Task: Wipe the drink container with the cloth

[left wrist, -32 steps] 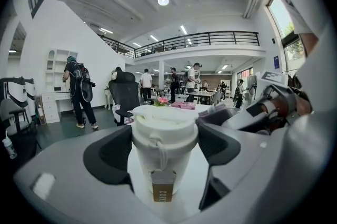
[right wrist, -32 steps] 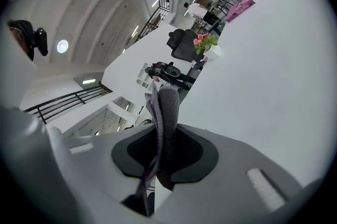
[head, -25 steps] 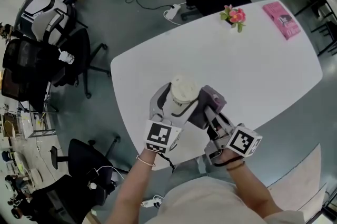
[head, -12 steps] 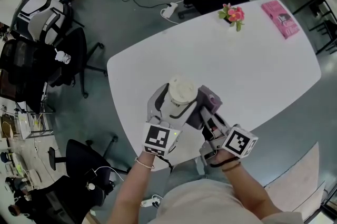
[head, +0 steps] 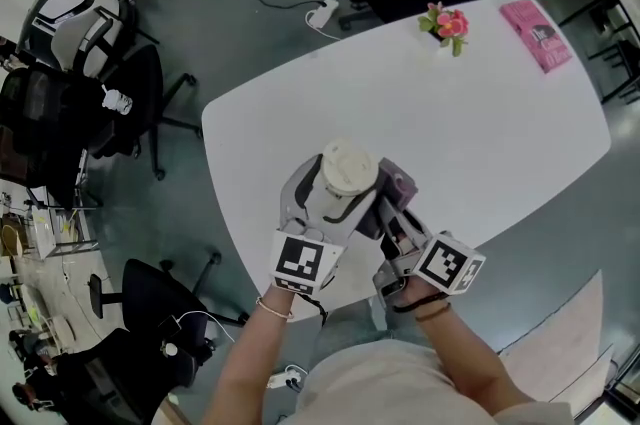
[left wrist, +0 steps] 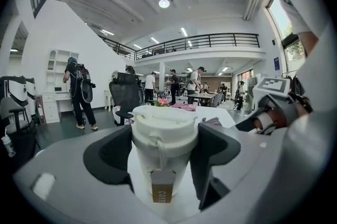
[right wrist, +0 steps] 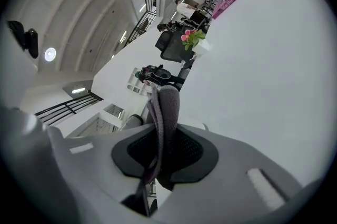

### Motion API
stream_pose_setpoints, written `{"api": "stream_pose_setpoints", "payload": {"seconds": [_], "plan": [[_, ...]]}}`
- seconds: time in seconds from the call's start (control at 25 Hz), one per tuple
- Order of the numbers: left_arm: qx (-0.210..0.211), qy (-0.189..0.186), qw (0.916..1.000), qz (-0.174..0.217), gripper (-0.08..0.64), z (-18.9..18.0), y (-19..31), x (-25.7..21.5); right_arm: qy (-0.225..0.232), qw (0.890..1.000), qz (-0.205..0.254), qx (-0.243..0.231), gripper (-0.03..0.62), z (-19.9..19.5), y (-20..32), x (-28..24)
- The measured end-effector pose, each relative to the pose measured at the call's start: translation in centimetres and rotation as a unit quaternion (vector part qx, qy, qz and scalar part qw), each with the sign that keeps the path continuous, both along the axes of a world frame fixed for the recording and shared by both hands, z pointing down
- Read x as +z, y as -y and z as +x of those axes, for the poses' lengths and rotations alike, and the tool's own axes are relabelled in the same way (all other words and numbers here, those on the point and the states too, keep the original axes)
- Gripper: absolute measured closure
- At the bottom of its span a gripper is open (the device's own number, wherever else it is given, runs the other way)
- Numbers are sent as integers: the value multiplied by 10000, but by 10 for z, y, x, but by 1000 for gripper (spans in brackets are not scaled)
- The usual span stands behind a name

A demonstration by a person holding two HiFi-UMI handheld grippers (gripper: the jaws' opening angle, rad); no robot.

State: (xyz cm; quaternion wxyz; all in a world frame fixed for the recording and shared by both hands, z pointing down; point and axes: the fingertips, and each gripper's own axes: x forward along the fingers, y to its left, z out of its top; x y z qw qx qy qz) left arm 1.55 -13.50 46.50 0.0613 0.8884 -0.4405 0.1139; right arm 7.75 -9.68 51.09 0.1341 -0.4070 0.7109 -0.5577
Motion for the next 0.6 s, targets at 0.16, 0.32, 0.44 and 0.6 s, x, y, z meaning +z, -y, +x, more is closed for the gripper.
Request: {"api": "stream_pose_setpoints", "payload": {"seconds": [0.16, 0.32, 0.44, 0.6], "plan": [[-18, -26, 10000, -16, 164, -1, -1, 0, -41, 9998, -182, 79, 520, 1, 0, 10], [-20, -42, 10000, -16, 166, 0, 1, -1, -189, 9993, -314, 91, 520, 4, 1, 20], [-16, -46, 10000, -21, 164, 0, 1, -2, -269, 9988, -403, 79, 520, 3, 2, 25], [-23, -47, 10000, -47, 166, -1, 0, -1, -409, 9979, -505, 74, 520, 2, 4, 35]]}}
